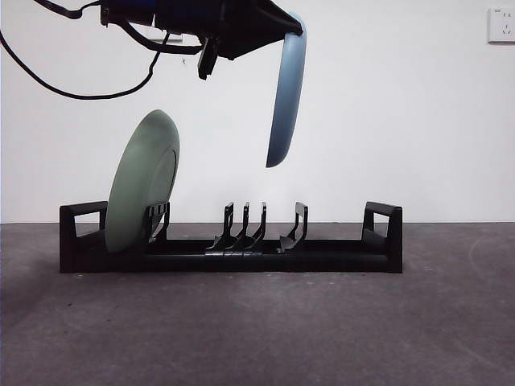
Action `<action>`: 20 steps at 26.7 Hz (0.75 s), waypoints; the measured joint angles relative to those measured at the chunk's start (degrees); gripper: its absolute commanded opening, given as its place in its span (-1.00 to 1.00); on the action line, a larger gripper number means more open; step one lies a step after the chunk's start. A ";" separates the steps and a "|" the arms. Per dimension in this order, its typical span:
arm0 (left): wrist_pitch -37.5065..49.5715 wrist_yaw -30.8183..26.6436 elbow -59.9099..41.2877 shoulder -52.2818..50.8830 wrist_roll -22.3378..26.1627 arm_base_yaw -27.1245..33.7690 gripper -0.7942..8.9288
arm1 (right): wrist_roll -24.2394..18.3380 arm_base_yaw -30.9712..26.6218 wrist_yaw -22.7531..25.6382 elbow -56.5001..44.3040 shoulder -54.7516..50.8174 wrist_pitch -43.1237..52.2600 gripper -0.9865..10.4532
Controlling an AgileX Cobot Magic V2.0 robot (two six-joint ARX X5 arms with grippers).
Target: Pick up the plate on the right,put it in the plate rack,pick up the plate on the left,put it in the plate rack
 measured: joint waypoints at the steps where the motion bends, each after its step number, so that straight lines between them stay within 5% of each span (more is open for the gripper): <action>1: 0.20 0.00 0.00 0.00 -0.35 0.09 -0.86 | 0.00 0.00 0.02 0.00 0.00 -0.02 -0.28; 20: -0.13 -0.28 0.33 6.69 -1.20 0.20 -0.86 | 0.00 0.00 0.02 0.00 0.00 -0.39 -0.28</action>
